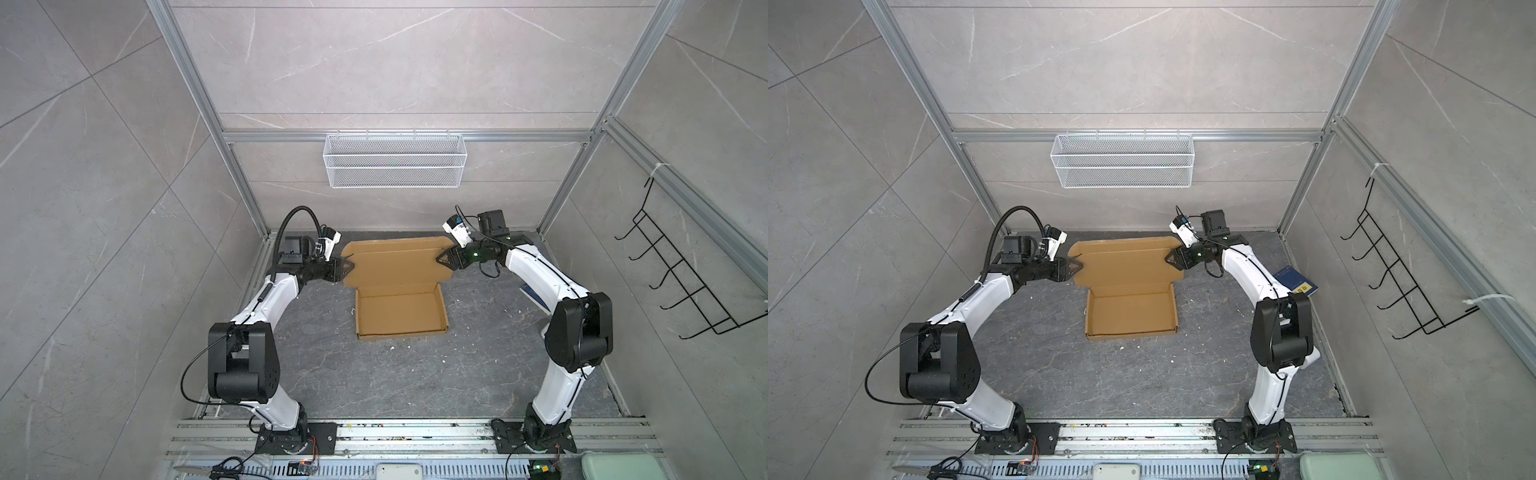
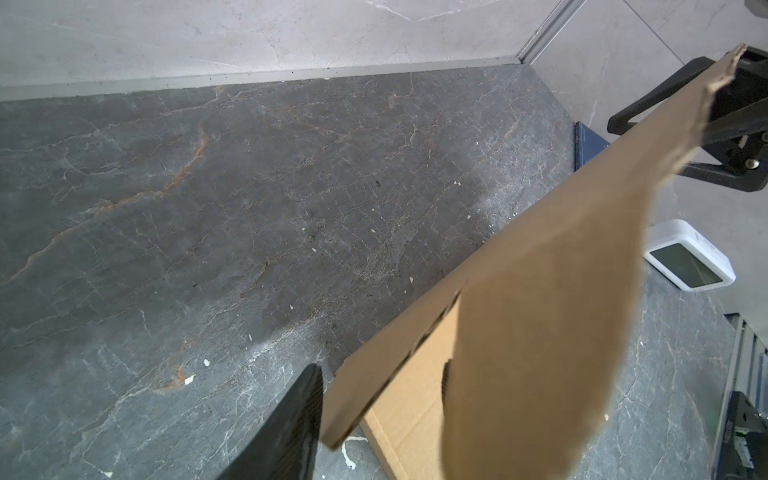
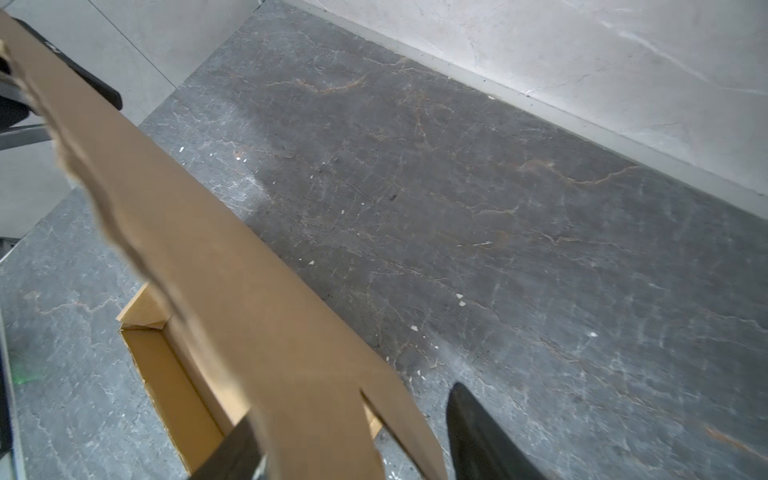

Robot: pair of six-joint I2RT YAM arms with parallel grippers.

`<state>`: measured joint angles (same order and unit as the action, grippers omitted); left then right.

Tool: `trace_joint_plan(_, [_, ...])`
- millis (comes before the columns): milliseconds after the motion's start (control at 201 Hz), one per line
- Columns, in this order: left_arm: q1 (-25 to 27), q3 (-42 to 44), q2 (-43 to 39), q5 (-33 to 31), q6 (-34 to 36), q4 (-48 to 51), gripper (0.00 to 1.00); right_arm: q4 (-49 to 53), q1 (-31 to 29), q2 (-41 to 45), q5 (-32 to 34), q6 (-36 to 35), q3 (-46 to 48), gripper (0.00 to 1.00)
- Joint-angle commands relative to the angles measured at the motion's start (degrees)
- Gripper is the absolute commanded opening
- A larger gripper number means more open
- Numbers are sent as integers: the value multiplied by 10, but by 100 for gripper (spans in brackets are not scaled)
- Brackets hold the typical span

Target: Fold the paper box

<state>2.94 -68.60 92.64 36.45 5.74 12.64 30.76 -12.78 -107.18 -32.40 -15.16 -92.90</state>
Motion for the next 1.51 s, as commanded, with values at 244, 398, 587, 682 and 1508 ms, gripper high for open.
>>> trace_joint_plan(244, [-1, 30, -9, 32, -29, -87, 35, -54, -3, 32, -14, 37, 68, 45])
trace_joint_plan(398, [2, 42, -16, 21, -30, -90, 32, -80, -5, 53, 12, 52, 95, 35])
trace_joint_plan(587, [17, 56, -18, -3, -28, -92, 30, -110, -19, 75, 54, 70, 126, 26])
trace_joint_plan(682, [21, 58, -19, -21, -35, -95, 25, -115, -28, 82, 77, 80, 136, 23])
trace_joint_plan(1508, [79, 171, -102, -158, -79, -215, 13, -244, -118, 160, 280, 191, 264, 31])
